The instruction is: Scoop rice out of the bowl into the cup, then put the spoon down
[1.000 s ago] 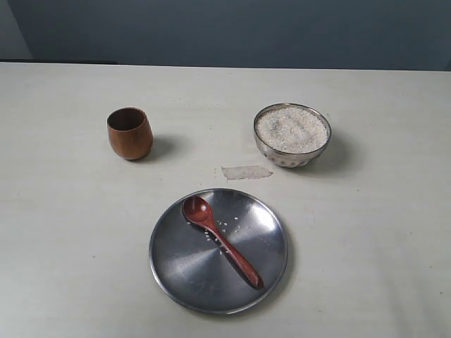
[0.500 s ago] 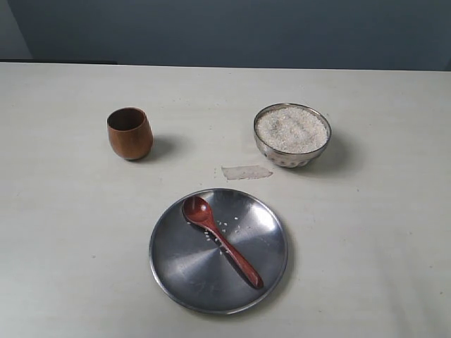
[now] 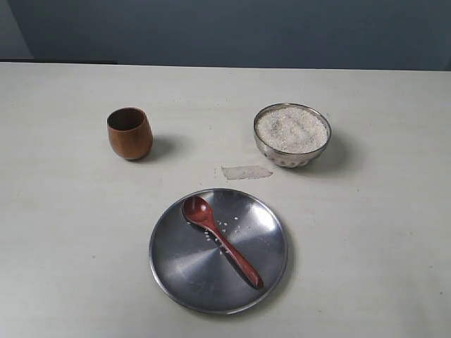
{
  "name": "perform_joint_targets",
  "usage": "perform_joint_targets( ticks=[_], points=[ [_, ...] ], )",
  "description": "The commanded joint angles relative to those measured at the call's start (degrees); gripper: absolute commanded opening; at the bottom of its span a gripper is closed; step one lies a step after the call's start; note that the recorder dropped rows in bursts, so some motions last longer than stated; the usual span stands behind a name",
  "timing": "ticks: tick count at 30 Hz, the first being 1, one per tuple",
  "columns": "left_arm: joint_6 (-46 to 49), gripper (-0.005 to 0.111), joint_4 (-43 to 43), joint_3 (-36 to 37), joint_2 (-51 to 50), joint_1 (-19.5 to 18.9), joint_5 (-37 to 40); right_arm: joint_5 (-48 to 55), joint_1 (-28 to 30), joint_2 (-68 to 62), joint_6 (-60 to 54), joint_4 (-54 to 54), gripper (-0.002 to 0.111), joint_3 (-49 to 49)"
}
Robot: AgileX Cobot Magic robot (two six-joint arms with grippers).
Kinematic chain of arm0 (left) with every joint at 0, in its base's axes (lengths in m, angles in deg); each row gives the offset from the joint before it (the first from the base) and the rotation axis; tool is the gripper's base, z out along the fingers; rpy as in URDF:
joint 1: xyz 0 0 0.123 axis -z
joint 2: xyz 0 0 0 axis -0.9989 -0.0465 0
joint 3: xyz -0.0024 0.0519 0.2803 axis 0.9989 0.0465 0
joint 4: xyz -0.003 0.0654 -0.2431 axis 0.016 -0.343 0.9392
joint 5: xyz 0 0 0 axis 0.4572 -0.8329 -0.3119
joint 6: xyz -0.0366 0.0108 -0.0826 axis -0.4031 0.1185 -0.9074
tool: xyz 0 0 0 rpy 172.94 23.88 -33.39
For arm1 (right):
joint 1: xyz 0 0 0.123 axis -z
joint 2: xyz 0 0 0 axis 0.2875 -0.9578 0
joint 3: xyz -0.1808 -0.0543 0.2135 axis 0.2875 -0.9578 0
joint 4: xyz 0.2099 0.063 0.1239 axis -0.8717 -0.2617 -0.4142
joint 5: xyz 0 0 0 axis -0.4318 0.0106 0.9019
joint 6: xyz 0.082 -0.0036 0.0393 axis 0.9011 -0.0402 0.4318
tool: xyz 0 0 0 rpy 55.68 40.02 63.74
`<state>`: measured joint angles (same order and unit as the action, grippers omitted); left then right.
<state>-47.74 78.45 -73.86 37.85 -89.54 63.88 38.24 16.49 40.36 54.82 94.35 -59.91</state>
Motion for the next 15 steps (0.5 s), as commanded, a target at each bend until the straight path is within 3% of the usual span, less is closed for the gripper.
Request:
perform_joint_targets(
  ticks=[1, 11, 15],
  points=[
    [0.0, 0.0, 0.1, -0.4, -0.1, 0.4, -0.3, -0.2, 4.9, 0.4, -0.1, -0.4, 0.034, -0.3],
    [0.0, 0.0, 0.1, -0.4, -0.1, 0.4, -0.3, -8.1, 5.9, 0.4, -0.1, -2.2, 0.034, -0.3],
    [0.0, 0.0, 0.1, -0.4, -0.1, 0.4, -0.3, -4.8, 5.9, 0.4, 0.1, -2.3, 0.034, -0.3]
  ],
)
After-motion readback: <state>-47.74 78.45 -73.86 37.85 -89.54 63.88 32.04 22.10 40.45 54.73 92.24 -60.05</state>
